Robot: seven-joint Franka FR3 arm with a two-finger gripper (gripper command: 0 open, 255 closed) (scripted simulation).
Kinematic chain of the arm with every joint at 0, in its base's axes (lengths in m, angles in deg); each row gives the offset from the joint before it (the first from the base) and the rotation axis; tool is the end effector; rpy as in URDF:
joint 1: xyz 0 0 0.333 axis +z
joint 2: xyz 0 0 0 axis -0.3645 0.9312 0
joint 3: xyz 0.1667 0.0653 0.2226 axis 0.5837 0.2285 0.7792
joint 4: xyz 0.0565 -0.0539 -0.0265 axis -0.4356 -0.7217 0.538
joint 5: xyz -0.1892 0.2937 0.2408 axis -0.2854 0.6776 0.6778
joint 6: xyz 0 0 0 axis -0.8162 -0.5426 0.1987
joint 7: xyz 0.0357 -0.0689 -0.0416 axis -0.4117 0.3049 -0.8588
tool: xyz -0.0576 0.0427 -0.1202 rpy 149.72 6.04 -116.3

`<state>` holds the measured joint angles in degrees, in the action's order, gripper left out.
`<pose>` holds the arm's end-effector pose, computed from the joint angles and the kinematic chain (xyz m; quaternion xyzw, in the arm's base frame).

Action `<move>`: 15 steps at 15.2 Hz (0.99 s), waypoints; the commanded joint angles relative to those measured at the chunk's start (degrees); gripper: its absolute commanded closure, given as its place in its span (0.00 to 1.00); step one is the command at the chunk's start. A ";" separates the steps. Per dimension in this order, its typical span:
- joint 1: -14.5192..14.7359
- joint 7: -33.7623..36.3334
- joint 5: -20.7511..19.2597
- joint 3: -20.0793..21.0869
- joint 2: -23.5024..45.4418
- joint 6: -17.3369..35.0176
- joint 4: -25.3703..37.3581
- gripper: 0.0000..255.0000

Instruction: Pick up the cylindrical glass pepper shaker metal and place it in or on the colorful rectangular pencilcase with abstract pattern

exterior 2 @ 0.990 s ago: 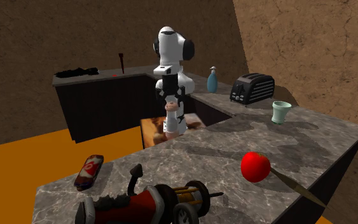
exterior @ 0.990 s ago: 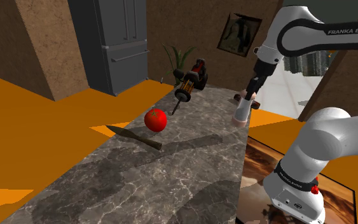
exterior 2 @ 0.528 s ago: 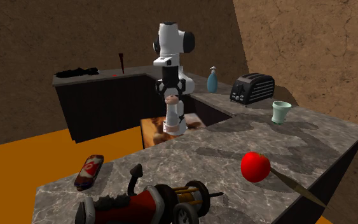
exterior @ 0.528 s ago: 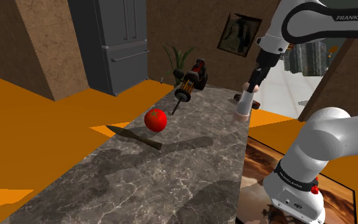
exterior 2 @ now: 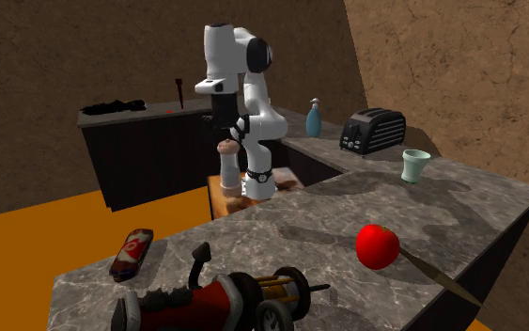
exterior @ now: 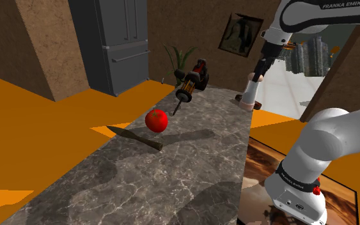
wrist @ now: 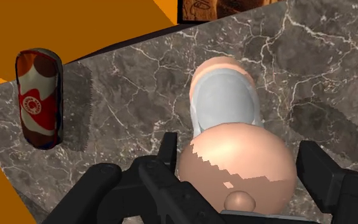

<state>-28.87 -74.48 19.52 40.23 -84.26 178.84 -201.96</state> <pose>0.3389 -0.1912 0.4715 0.9990 -0.0003 0.0447 0.0003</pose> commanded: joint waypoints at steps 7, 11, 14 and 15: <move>0.97 -10.17 -0.81 -9.98 13.39 0.97 13.70 1.00; 2.37 -15.92 1.11 -15.40 21.15 0.87 21.89 1.00; 3.51 -20.84 3.95 -19.81 27.72 0.35 28.70 1.00; 3.83 -22.65 5.25 -21.34 30.13 0.07 31.12 1.00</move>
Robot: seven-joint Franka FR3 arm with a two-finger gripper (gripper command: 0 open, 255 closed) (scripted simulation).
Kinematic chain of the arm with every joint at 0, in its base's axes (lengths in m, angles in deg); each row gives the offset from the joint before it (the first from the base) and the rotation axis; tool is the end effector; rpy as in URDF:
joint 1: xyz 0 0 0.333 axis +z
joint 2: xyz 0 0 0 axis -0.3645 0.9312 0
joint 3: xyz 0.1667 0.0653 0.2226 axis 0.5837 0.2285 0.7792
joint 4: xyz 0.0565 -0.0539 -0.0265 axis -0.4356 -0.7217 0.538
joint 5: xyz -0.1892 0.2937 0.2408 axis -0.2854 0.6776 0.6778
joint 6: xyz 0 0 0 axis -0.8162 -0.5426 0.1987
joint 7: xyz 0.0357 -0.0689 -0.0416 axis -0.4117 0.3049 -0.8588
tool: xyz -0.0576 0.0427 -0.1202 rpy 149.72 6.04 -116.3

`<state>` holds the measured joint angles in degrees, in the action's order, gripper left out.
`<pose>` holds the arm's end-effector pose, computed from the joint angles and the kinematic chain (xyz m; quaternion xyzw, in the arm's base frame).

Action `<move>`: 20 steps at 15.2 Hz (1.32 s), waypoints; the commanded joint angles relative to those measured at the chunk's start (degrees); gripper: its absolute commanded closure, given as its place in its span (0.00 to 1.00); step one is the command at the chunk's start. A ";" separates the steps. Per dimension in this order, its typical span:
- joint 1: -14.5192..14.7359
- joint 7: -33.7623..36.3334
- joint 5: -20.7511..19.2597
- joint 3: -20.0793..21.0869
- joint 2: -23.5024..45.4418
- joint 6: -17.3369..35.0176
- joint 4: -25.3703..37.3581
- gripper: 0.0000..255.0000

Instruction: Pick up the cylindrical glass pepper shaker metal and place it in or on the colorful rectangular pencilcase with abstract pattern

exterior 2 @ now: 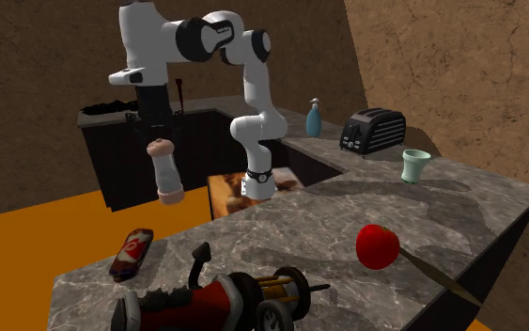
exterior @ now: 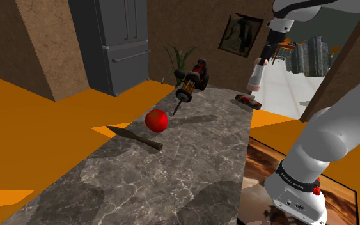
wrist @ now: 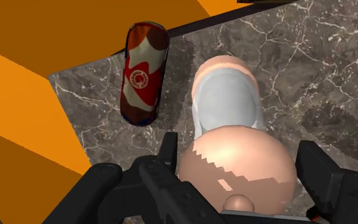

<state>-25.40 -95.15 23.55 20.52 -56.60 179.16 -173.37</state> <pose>0.3683 -0.3866 0.4972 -0.9990 0.0013 -0.0446 0.0003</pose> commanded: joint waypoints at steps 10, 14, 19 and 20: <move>-5.86 -20.57 21.37 -11.46 29.73 -7.26 27.90 1.00; -5.31 -20.61 20.99 -11.27 29.17 -3.98 24.25 1.00; -4.82 -20.89 20.96 -11.12 28.94 -0.07 20.17 1.00; -4.76 -20.97 21.01 -11.09 28.95 0.69 19.41 1.00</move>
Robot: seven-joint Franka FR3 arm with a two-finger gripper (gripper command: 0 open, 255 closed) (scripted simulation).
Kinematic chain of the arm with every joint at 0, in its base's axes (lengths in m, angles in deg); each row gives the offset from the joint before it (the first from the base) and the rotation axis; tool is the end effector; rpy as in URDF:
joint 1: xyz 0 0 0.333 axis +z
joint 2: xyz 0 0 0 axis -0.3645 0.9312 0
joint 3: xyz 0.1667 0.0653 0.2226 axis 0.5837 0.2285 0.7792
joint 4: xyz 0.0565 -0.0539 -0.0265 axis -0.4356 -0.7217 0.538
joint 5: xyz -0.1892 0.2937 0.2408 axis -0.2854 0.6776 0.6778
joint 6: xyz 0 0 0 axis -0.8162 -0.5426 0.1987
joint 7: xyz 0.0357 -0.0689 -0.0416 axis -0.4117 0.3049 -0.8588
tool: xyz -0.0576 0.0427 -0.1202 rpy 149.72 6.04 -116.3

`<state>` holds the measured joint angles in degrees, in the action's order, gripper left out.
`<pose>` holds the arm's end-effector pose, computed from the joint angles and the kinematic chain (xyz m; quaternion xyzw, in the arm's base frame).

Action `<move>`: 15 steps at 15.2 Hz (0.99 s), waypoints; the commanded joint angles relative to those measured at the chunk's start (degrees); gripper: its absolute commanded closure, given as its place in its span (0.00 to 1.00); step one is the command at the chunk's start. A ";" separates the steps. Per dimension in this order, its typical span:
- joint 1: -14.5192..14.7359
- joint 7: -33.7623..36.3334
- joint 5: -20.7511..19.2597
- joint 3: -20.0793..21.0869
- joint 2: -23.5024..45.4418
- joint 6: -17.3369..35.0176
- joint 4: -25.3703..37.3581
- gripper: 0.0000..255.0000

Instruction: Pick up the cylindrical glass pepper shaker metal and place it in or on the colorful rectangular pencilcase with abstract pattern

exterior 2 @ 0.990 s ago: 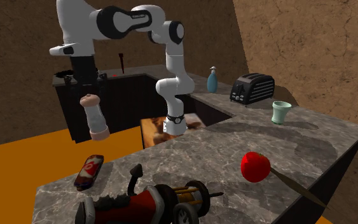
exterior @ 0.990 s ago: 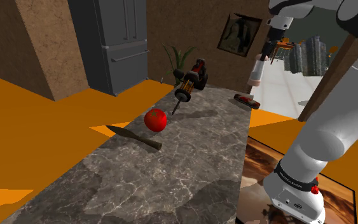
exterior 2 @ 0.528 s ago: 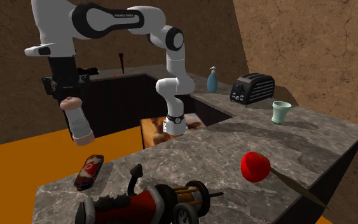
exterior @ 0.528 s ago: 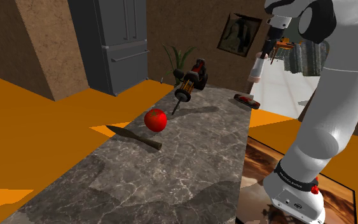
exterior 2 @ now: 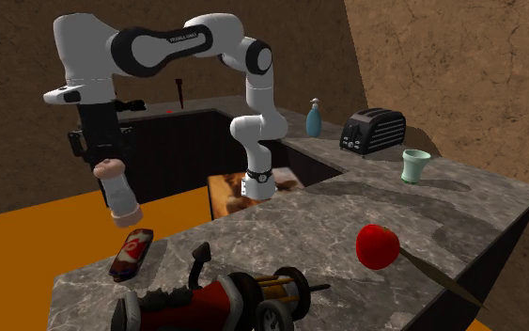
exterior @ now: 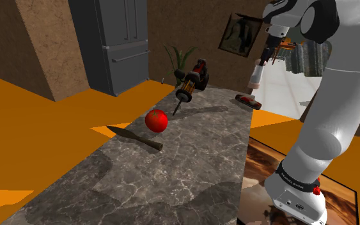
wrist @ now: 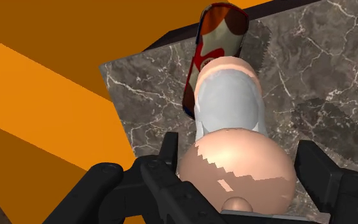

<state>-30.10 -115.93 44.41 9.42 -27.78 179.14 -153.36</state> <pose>0.3767 -0.5148 0.4645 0.9990 -0.0001 0.0444 0.0005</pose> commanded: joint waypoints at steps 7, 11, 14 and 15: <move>0.12 -1.04 0.93 0.33 0.71 5.85 -5.44 1.00; 0.04 -1.73 1.72 0.59 1.41 8.66 -7.85 1.00; -0.11 -2.35 2.47 0.84 2.09 10.70 -9.50 1.00; -0.17 -2.57 2.75 0.94 2.35 11.37 -10.01 1.00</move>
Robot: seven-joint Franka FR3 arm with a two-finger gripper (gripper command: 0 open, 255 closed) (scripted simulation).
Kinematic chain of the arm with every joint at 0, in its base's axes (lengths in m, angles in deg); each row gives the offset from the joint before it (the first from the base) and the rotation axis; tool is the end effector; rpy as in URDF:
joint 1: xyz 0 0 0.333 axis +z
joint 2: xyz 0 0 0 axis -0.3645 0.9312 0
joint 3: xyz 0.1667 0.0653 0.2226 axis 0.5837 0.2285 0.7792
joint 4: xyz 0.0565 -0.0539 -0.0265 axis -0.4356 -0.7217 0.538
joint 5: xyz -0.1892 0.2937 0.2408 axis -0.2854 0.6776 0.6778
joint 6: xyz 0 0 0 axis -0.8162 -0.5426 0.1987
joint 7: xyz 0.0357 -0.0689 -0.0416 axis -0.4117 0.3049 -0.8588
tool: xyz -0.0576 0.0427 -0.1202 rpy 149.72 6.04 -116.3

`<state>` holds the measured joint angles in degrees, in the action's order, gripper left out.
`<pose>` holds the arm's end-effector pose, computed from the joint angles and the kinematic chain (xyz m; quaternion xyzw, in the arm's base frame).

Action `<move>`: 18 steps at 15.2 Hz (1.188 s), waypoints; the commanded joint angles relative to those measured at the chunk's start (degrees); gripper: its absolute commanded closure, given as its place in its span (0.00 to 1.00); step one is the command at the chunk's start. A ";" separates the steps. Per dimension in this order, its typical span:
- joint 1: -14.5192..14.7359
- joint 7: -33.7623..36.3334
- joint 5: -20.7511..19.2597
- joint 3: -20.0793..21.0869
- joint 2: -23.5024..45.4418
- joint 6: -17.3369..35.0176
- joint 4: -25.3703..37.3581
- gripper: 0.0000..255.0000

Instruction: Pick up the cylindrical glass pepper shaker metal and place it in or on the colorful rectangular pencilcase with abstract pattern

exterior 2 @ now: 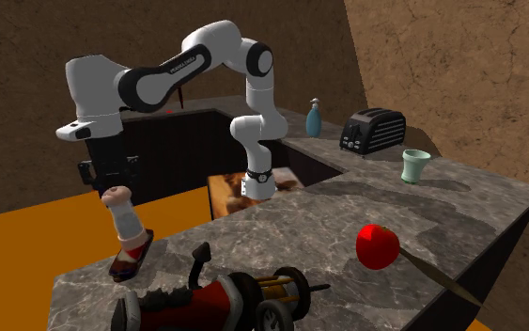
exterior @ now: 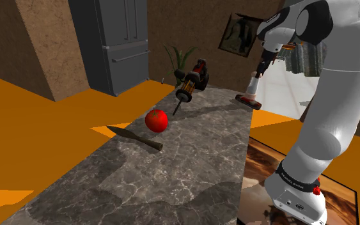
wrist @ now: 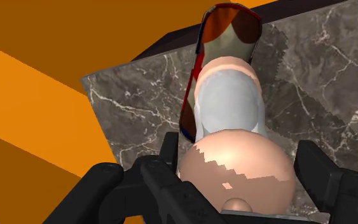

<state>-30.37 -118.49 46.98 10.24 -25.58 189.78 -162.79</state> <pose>0.3726 -0.5156 0.3798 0.9990 -0.0001 0.0444 0.0005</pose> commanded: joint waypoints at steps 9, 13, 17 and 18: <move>0.06 -0.14 0.35 0.18 0.30 1.14 -0.91 0.00; 0.06 -0.14 0.35 0.18 0.31 1.14 -0.91 0.00; 0.49 1.28 -1.80 -0.61 -1.82 -3.81 2.75 0.00; 0.53 1.57 -2.24 -0.76 -2.25 -5.17 3.85 0.00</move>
<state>-30.11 -117.41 45.53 9.70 -26.97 185.86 -159.59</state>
